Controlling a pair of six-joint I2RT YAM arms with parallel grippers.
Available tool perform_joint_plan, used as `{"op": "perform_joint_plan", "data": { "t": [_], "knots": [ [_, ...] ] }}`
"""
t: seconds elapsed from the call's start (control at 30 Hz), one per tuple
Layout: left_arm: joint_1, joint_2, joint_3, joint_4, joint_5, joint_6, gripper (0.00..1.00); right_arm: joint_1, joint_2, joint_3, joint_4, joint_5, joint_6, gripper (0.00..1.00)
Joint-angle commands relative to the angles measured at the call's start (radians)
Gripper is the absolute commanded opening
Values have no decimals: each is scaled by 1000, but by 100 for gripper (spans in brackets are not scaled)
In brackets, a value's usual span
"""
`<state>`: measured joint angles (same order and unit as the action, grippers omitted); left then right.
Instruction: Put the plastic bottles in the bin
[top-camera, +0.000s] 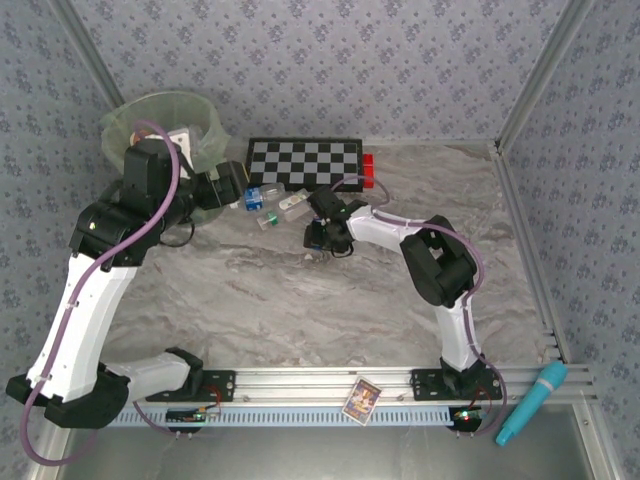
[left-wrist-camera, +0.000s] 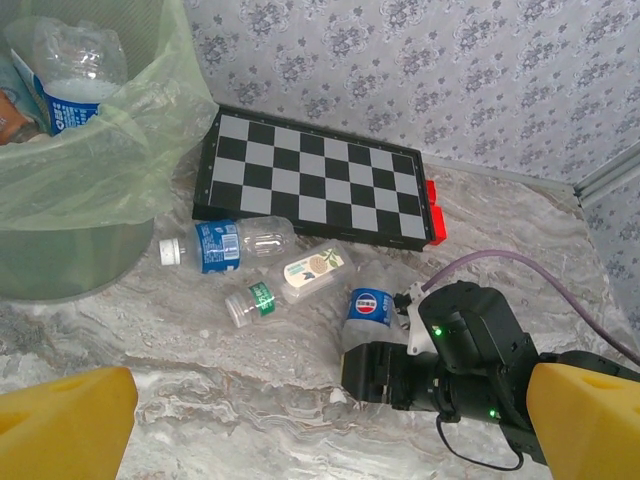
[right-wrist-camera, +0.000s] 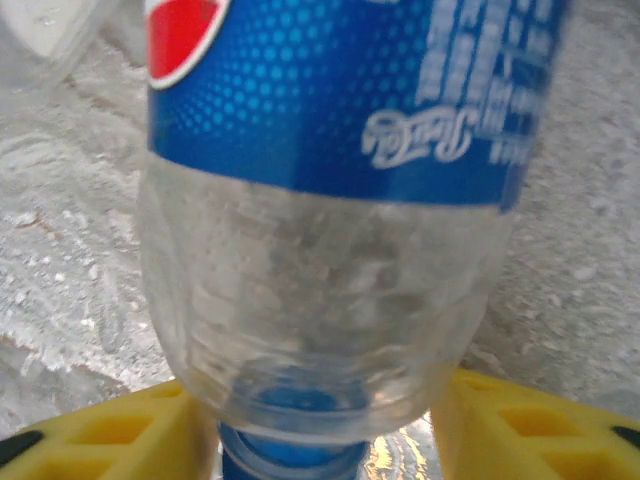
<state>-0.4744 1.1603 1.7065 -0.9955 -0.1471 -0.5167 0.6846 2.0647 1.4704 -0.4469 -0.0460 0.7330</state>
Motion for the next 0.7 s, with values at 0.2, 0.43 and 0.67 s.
{"op": "perform_joint_plan", "data": {
  "t": [0.2, 0.43, 0.67],
  "knots": [
    [-4, 7, -20, 10, 5, -8, 100, -10, -26, -41, -23, 54, -40, 41],
    [-1, 35, -13, 9, 37, -18, 100, -10, -76, -67, -14, 88, -44, 27],
    [49, 59, -82, 68, 149, -100, 100, 11, -261, -175, 34, 148, -60, 26]
  ]
}}
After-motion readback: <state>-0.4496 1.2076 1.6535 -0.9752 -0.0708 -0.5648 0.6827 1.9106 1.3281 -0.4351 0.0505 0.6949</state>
